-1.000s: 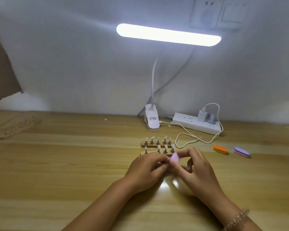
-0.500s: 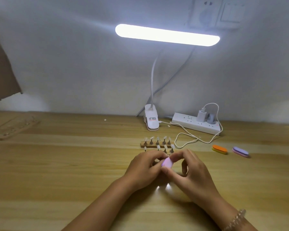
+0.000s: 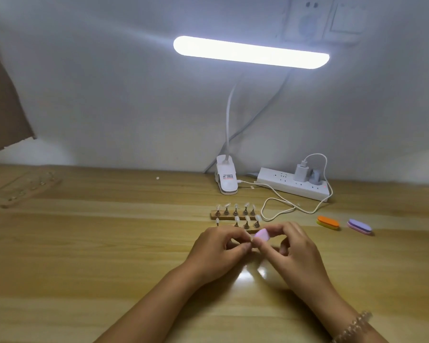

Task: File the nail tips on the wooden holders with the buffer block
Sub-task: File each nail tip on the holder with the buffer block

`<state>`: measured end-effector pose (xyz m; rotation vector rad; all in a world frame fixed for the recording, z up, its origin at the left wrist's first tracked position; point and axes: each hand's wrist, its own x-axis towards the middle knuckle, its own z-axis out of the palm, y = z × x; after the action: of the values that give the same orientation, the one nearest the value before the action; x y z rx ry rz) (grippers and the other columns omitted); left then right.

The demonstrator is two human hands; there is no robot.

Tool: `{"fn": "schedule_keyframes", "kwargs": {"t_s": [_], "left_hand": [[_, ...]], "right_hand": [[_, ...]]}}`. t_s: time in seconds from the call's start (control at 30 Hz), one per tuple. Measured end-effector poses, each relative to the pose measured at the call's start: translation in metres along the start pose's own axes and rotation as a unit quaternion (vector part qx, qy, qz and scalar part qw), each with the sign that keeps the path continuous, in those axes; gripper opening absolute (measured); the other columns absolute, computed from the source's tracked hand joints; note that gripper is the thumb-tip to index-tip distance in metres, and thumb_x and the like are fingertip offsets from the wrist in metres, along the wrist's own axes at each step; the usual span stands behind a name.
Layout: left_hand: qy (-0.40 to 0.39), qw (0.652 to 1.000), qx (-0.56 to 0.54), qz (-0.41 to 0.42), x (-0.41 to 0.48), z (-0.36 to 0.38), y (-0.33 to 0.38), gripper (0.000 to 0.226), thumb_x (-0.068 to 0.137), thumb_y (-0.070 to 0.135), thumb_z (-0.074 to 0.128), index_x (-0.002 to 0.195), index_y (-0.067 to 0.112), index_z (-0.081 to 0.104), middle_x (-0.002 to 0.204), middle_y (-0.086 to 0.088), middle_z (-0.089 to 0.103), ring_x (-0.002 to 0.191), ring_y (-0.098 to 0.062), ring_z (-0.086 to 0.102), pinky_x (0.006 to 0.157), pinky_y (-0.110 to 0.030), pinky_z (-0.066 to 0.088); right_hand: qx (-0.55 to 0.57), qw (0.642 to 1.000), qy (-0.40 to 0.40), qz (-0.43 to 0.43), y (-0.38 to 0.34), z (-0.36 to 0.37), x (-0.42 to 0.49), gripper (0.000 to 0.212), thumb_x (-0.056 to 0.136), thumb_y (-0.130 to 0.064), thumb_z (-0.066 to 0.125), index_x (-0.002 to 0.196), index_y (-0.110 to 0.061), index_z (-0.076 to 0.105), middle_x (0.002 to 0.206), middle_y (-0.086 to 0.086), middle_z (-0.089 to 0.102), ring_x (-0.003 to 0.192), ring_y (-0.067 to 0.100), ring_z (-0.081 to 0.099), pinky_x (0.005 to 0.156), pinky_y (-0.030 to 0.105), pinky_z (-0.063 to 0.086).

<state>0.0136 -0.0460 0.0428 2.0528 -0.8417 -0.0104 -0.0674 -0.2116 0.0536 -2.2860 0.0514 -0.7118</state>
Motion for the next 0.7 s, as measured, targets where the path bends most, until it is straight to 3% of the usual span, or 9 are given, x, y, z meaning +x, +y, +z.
{"fn": "schedule_keyframes", "kwargs": {"t_s": [0.13, 0.27, 0.4, 0.53, 0.7], "left_hand": [[-0.002, 1.0, 0.001, 0.003, -0.0009, -0.0003, 0.0009, 0.016, 0.084, 0.03, 0.066, 0.095, 0.028, 0.077, 0.09, 0.016, 0.072, 0.079, 0.001, 0.065, 0.073, -0.023, 0.05], [0.002, 1.0, 0.009, 0.006, -0.0006, 0.0003, -0.0008, 0.01, 0.088, 0.031, 0.07, 0.094, 0.03, 0.077, 0.089, 0.017, 0.071, 0.076, 0.001, 0.064, 0.071, -0.023, 0.048], [0.003, 1.0, -0.007, 0.007, -0.0014, 0.0002, -0.0005, 0.019, 0.079, 0.037, 0.063, 0.09, 0.03, 0.076, 0.087, 0.017, 0.069, 0.078, -0.002, 0.065, 0.066, -0.017, 0.044], [0.027, 0.999, 0.017, 0.031, -0.0003, 0.001, -0.0029, 0.006, 0.085, 0.028, 0.071, 0.089, 0.029, 0.075, 0.08, 0.02, 0.061, 0.068, 0.001, 0.055, 0.061, -0.012, 0.035], [0.028, 0.999, 0.015, 0.029, -0.0007, 0.0013, -0.0034, 0.013, 0.075, 0.032, 0.064, 0.085, 0.03, 0.073, 0.078, 0.02, 0.057, 0.061, 0.003, 0.049, 0.058, -0.012, 0.032]], "right_hand": [[-0.02, 0.998, -0.022, -0.053, -0.0042, 0.0032, -0.0062, 0.029, 0.074, -0.048, 0.073, 0.093, -0.03, 0.061, 0.093, -0.016, 0.058, 0.066, 0.012, 0.054, 0.061, 0.029, 0.047], [0.001, 1.0, -0.005, -0.002, 0.0014, 0.0011, 0.0002, 0.023, 0.076, -0.047, 0.073, 0.084, -0.029, 0.061, 0.091, -0.013, 0.06, 0.069, 0.008, 0.053, 0.063, 0.025, 0.044], [-0.042, 0.996, -0.024, -0.077, -0.0035, 0.0037, -0.0077, 0.031, 0.078, -0.055, 0.069, 0.09, -0.028, 0.058, 0.09, -0.016, 0.055, 0.069, 0.008, 0.052, 0.06, 0.023, 0.044], [-0.005, 1.0, -0.002, -0.006, 0.0011, 0.0011, -0.0001, 0.023, 0.078, -0.045, 0.073, 0.086, -0.029, 0.059, 0.09, -0.014, 0.057, 0.067, 0.008, 0.053, 0.063, 0.029, 0.044], [-0.057, 0.993, -0.038, -0.094, -0.0058, 0.0046, -0.0097, 0.035, 0.078, -0.057, 0.065, 0.094, -0.027, 0.059, 0.092, -0.016, 0.053, 0.07, 0.0, 0.051, 0.061, 0.023, 0.045]]}}
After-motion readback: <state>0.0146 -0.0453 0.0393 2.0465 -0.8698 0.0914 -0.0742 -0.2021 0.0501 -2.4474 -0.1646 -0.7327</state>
